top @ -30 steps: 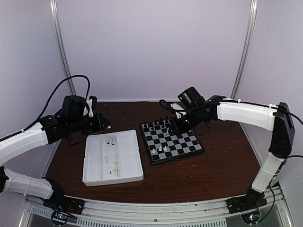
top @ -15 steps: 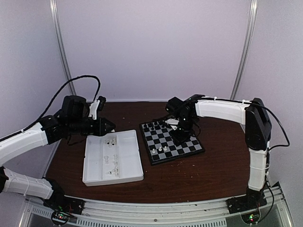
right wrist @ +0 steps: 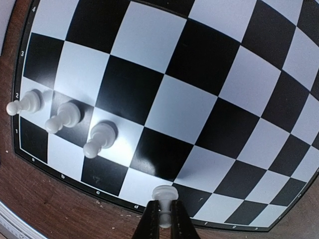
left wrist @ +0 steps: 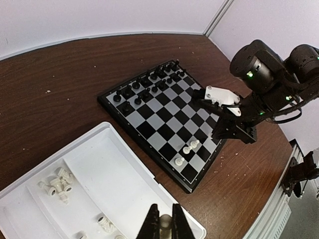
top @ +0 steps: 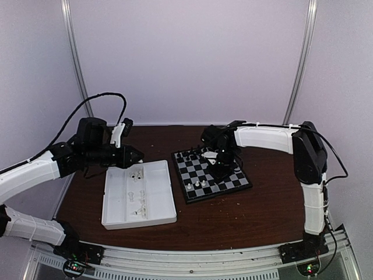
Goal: Set up the chess pieces on the board
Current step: Place the chess piece on the chessboard.
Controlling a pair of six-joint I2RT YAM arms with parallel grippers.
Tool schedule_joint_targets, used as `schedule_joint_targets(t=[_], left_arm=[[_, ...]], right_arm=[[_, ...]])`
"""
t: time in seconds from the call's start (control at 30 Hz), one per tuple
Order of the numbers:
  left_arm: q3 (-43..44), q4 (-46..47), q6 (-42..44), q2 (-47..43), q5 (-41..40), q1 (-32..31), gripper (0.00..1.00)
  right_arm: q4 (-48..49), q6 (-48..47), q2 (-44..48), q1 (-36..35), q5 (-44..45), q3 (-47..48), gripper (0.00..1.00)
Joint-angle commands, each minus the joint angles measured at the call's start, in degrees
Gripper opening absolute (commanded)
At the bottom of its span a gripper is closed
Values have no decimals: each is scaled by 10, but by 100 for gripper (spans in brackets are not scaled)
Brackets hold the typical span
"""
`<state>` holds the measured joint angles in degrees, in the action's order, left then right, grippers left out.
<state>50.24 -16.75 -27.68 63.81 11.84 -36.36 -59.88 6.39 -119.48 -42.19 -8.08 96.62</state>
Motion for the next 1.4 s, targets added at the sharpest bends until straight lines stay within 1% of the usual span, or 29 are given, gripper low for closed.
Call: schedule_joint_targets(t=[0.0, 0.3, 1.1, 1.13, 1.23, 1.27, 1.37], left_arm=[[19, 27, 18, 7, 11, 3, 0], [22, 25, 24, 13, 8, 3, 0], [28, 25, 27, 24, 18, 3, 0], [28, 24, 27, 23, 18, 3, 0], [27, 24, 27, 21, 18, 3, 0], [27, 23, 27, 21, 18, 3, 0], [27, 27, 27, 22, 24, 3, 0]], right_arm=[[7, 5, -19, -3, 6, 28, 6], [5, 1, -38, -3, 7, 43, 7], [21, 4, -48, -3, 2, 40, 10], [20, 4, -48, -3, 2, 40, 12], [20, 4, -46, -3, 6, 39, 26], [20, 4, -45, -3, 7, 39, 28], [23, 4, -37, -3, 10, 38, 31]])
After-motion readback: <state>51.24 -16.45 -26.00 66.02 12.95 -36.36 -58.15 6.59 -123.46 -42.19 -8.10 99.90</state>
